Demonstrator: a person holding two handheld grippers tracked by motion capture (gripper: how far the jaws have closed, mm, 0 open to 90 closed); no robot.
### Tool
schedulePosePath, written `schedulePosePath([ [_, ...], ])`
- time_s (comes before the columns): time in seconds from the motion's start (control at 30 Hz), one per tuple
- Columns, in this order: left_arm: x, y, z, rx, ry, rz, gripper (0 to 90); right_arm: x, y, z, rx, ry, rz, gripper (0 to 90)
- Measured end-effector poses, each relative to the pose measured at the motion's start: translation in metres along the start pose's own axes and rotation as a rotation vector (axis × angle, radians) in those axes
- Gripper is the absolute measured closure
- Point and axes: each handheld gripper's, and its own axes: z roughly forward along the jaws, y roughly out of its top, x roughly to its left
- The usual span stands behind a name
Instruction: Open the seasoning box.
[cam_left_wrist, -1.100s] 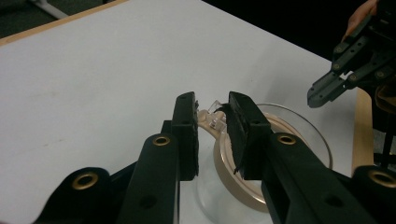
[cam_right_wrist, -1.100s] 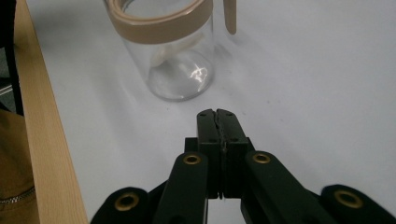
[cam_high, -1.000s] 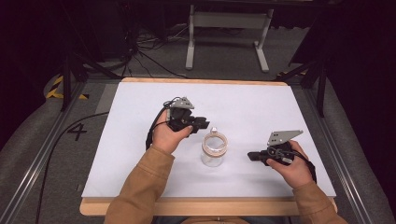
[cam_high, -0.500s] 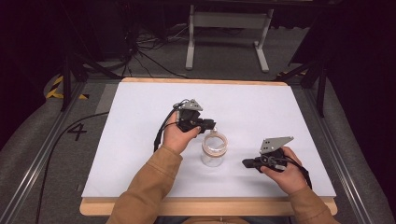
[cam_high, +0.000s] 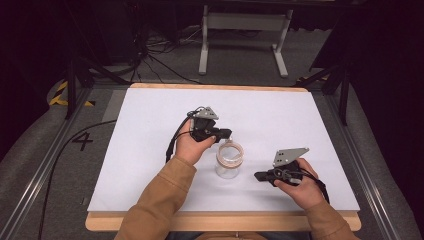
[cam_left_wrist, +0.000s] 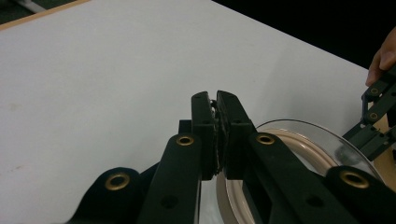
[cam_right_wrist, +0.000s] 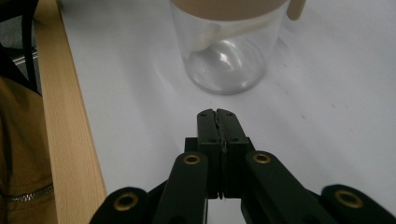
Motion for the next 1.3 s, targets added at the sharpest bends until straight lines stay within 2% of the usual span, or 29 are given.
schedulePosePath([
  [0.3, 0.002, -0.001, 0.0, -0.007, -0.015, -0.004, 86.9, 0.012, 0.016, 0.013, -0.053, 0.02, -0.029, 90.0],
  [0.43, 0.004, -0.002, 0.0, -0.014, -0.023, -0.005, 86.9, 0.012, 0.02, 0.013, -0.096, 0.026, -0.024, 90.0],
  [0.5, 0.004, -0.002, 0.0, -0.015, -0.026, -0.015, 87.0, 0.015, 0.024, 0.015, -0.141, 0.041, -0.023, 90.0],
  [0.7, 0.004, -0.002, 0.0, -0.015, -0.026, 0.0, 87.0, 0.018, 0.032, 0.019, -0.181, 0.041, -0.029, 90.0],
  [0.87, 0.004, -0.002, 0.0, -0.015, -0.021, 0.0, 87.0, 0.019, 0.034, 0.023, -0.178, 0.052, -0.028, 90.0],
  [1.3, 0.004, -0.002, 0.0, -0.011, -0.025, -0.011, 87.0, 0.019, 0.034, 0.022, -0.193, 0.037, -0.033, 90.0],
])
